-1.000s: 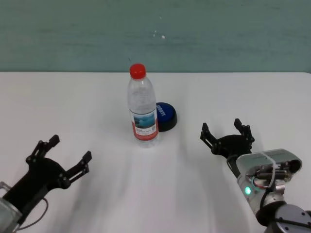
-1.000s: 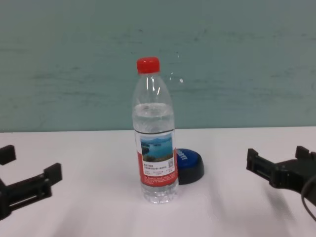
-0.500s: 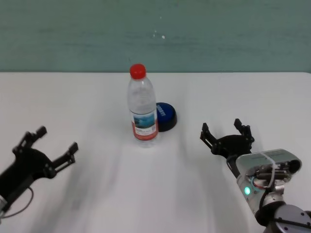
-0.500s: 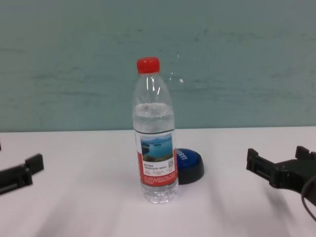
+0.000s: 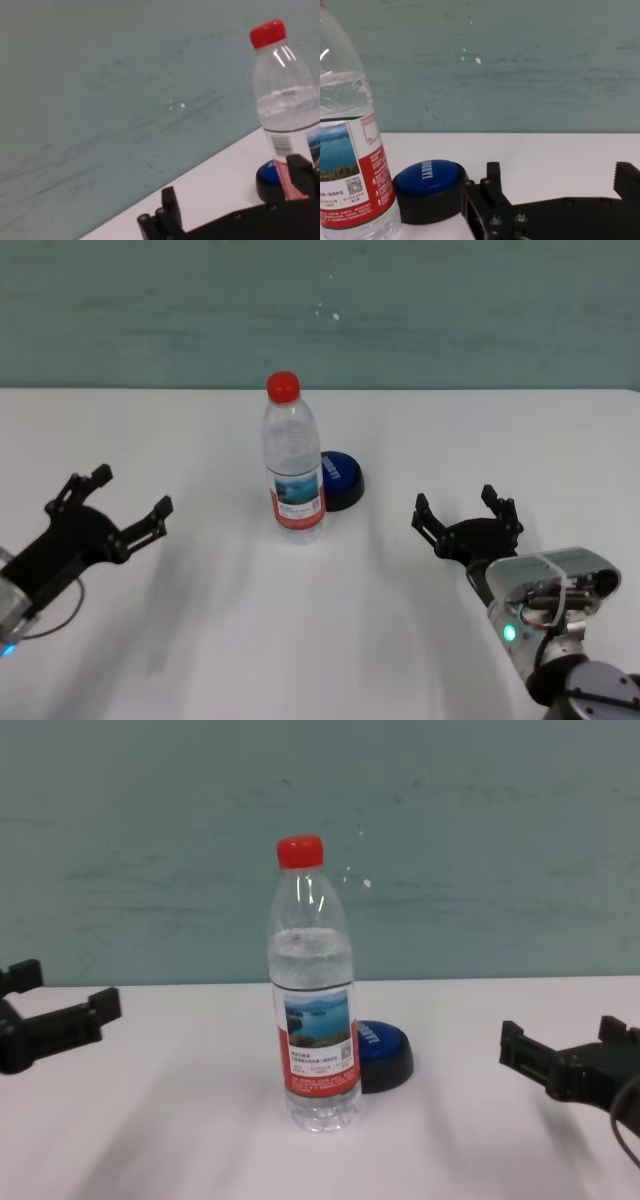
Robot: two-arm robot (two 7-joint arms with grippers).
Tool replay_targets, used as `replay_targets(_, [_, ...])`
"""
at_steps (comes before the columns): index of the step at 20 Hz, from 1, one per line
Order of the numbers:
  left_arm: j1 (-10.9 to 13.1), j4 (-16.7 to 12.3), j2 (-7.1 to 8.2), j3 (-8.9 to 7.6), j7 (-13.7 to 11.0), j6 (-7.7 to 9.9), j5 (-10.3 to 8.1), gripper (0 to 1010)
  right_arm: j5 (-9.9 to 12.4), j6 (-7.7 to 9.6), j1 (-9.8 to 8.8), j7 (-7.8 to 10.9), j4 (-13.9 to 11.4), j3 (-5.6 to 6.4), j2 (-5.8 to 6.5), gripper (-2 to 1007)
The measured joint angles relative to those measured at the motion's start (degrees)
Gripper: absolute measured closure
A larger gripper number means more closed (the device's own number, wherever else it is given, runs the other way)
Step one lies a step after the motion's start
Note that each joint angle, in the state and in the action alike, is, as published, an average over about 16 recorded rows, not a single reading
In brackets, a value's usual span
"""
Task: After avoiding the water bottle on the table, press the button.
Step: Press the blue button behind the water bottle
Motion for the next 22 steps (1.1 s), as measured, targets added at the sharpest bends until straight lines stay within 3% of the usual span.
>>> replay_targets(12, [-12.8,12.2,-2.53,6.41,-2.0,-1.29,0.06,10,0.0,0.0,0.0,0.0,0.0,0.0,0.0,1])
replay_targets(22, [-19.2,18.5,-4.43,10.01,-2.5,-1.93,0.63,10,0.0,0.0,0.0,0.0,0.0,0.0,0.0,1])
